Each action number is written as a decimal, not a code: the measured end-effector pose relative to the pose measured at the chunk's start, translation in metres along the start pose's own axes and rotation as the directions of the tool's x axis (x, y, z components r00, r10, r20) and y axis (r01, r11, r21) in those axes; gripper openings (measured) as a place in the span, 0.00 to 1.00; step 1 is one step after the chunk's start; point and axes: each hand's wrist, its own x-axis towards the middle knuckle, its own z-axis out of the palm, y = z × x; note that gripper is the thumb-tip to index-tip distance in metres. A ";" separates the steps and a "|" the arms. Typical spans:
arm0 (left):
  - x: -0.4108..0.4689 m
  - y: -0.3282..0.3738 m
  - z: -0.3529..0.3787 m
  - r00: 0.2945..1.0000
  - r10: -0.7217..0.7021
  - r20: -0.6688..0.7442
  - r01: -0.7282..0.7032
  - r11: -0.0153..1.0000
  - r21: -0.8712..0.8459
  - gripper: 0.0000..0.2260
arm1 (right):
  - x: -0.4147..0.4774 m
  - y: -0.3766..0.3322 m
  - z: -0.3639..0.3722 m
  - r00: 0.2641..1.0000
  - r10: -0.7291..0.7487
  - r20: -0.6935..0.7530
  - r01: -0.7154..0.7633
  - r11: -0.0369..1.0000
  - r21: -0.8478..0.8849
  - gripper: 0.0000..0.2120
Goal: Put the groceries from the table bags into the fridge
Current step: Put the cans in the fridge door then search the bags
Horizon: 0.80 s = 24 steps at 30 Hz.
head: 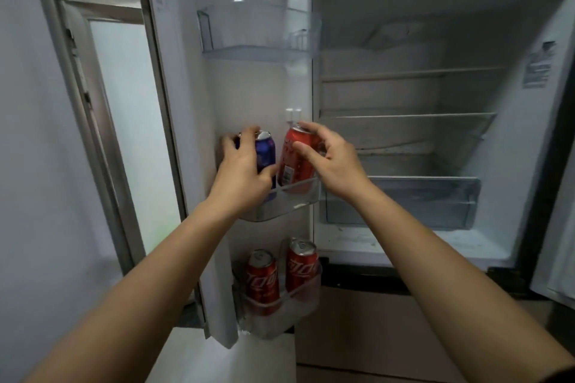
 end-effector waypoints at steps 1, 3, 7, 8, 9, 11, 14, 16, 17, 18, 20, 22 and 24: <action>0.001 0.000 0.000 1.000 -0.015 0.008 0.015 1.000 0.012 0.30 | 0.000 0.002 0.001 1.000 -0.011 0.009 0.011 1.000 0.000 0.21; 0.004 0.001 0.000 0.999 -0.039 0.011 0.039 0.999 0.036 0.30 | 0.001 0.002 0.001 1.000 -0.019 0.022 0.018 1.000 0.013 0.21; 0.004 0.004 0.002 0.996 -0.087 0.017 0.086 0.994 0.074 0.34 | 0.001 0.001 -0.004 0.999 0.011 0.053 -0.010 1.000 -0.011 0.24; 0.003 0.006 0.002 0.996 -0.093 0.014 0.091 0.992 0.084 0.36 | 0.000 0.000 -0.005 0.998 0.014 0.066 -0.012 0.999 -0.029 0.26; 0.002 0.007 0.002 0.996 -0.092 0.003 0.092 0.992 0.088 0.37 | -0.001 0.000 -0.007 0.997 0.020 0.078 -0.016 0.999 -0.047 0.28; -0.004 0.008 0.002 0.996 -0.082 -0.042 0.085 0.994 0.070 0.38 | -0.004 0.001 -0.012 0.994 0.041 0.098 -0.034 0.997 -0.062 0.31; -0.024 0.005 0.002 0.990 -0.013 -0.137 0.019 0.999 0.045 0.34 | -0.013 0.004 -0.017 0.993 0.055 0.109 -0.049 0.997 -0.052 0.31; -0.040 0.000 0.004 0.989 0.030 -0.148 -0.018 0.997 0.079 0.32 | -0.021 0.006 -0.017 0.995 0.049 0.091 -0.046 0.998 -0.043 0.31; -0.049 -0.002 0.005 0.989 0.036 -0.141 -0.022 0.995 0.101 0.31 | -0.026 0.006 -0.016 0.996 0.044 0.082 -0.042 0.999 -0.034 0.32; -0.059 -0.005 0.006 0.990 0.036 -0.137 -0.018 0.992 0.125 0.31 | -0.032 0.006 -0.014 0.996 0.041 0.075 -0.040 0.999 -0.025 0.32; -0.079 -0.010 0.006 0.989 0.042 -0.143 -0.014 0.981 0.192 0.29 | -0.047 0.006 -0.006 0.998 0.033 0.047 -0.033 0.999 -0.005 0.35; -0.101 -0.016 0.005 0.986 0.060 -0.158 -0.013 0.960 0.281 0.27 | -0.065 0.006 0.005 1.000 0.023 0.015 -0.024 1.000 0.010 0.37; -0.126 -0.025 0.002 0.983 0.063 -0.170 0.002 0.934 0.358 0.27 | -0.085 0.008 0.020 1.000 0.026 -0.003 -0.026 1.000 -0.006 0.36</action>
